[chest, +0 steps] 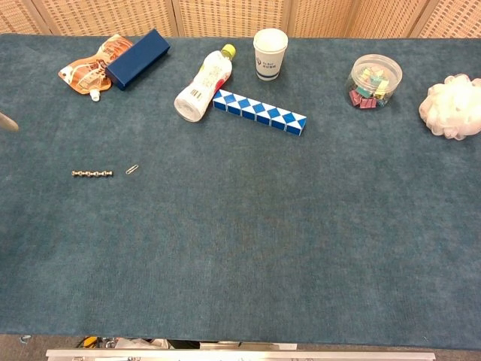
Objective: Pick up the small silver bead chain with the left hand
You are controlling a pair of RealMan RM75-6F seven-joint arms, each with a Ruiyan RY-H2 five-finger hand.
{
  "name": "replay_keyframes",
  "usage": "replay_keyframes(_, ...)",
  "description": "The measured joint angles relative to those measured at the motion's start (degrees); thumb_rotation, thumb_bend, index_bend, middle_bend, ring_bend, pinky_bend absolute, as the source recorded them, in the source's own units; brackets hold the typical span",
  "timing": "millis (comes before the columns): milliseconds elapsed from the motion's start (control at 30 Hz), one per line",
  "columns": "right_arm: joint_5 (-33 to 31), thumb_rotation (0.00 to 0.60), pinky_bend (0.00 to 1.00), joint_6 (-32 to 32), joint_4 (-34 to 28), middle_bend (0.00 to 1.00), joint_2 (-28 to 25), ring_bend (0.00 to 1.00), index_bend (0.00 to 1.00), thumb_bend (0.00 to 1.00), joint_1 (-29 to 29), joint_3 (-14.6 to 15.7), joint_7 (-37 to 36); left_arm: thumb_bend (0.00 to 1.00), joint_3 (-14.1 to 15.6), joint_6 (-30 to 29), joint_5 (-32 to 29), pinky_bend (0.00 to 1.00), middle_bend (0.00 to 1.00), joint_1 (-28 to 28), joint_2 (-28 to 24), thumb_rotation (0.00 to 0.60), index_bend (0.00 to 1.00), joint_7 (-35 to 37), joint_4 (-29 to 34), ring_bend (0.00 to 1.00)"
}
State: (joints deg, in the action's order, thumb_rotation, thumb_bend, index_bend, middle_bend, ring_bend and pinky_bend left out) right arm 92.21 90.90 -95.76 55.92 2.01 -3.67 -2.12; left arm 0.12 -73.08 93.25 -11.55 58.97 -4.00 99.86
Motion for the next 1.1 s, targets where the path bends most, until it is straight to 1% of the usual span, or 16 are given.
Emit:
replay_keyframes(67, -0.11, 0.6, 0.49, -0.23, -0.23, 0.57, -0.08, 0.45, 0.52, 0.33, 0.14, -0.04, 0.32, 0.25, -0.69, 1.72, -1.11, 0.93, 0.81, -1.32, 0.31, 0.6, 0.34, -1.18, 0.15, 0.8)
replay_keyframes(133, -0.21, 0.6, 0.49, -0.5, -0.41, 0.57, -0.11, 0.45, 0.52, 0.33, 0.38, -0.13, 0.55, 0.25, -1.46, 3.52, -2.6, 0.96, 0.86, -2.68, 0.77, 0.6, 0.35, -2.95, 0.29, 0.84)
replay_keyframes(267, -0.57, 0.6, 0.49, -1.04, -0.44, 0.57, -0.01, 0.45, 0.52, 0.33, 0.63, -0.19, 0.66, 0.25, -2.66, 7.19, -6.11, 0.99, 0.91, -5.08, 2.01, 0.6, 0.37, -6.56, 0.66, 0.9)
replay_keyframes(433, -1.32, 0.6, 0.49, -1.98, -0.12, 0.57, 0.3, 0.45, 0.52, 0.33, 1.01, -0.25, 0.7, 0.25, -3.78, 11.3, -11.13, 1.0, 0.93, -7.86, 4.34, 0.6, 0.38, -10.72, 0.69, 0.91)
replay_keyframes(633, -2.01, 0.6, 0.49, -2.82, 0.05, 0.57, 0.49, 0.45, 0.52, 0.33, 1.51, -0.44, 0.75, 0.25, -4.91, 14.58, -17.46, 1.0, 0.95, -10.93, 8.75, 0.6, 0.4, -16.01, -0.67, 0.93)
replay_keyframes(867, -2.73, 0.6, 0.49, -3.38, 0.41, 0.57, 0.51, 0.45, 0.52, 0.33, 1.73, -0.54, 0.52, 0.25, -5.4, 16.33, -23.72, 1.0, 1.0, -13.3, 12.59, 0.6, 0.42, -21.06, -2.77, 0.98)
replay_keyframes(967, -2.96, 0.6, 0.49, -3.65, 0.7, 0.57, 0.58, 0.45, 0.52, 0.33, 1.82, -0.54, 0.2, 0.25, -5.44, 16.42, -26.76, 1.0, 1.0, -14.13, 14.24, 0.6, 0.46, -24.1, -3.42, 1.0)
replay_keyframes(1100, -3.22, 0.6, 0.49, -3.95, 1.17, 0.57, 0.65, 0.45, 0.52, 0.33, 1.92, -0.51, -0.33, 0.25, -5.27, 15.76, -30.35, 1.0, 1.0, -15.06, 16.26, 0.6, 0.48, -28.41, -3.87, 1.0)
